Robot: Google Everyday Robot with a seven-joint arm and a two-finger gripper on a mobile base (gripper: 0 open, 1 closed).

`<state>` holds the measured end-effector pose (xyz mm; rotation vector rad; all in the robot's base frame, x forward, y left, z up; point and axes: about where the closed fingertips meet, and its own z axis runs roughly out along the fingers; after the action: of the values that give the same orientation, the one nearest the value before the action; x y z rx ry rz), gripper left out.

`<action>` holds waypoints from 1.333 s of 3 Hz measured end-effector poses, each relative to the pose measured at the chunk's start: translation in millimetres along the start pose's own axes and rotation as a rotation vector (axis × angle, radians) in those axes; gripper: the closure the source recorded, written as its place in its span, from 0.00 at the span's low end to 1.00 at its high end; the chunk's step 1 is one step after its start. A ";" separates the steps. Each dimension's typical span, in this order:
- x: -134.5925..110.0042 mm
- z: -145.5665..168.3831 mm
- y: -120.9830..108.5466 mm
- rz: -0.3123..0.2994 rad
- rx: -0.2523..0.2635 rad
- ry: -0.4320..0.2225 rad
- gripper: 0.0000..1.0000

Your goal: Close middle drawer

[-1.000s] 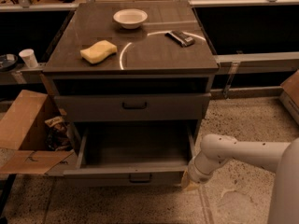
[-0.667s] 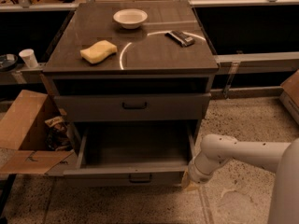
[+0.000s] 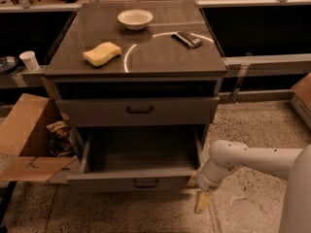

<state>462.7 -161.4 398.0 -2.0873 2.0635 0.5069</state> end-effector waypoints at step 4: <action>1.2 7.1 -155.0 -0.104 0.118 -0.074 0.53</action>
Offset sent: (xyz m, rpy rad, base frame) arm 0.1213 0.0056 -0.0147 0.0739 -0.1186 0.0551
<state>615.6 -154.9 372.4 -2.0627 1.8855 0.4294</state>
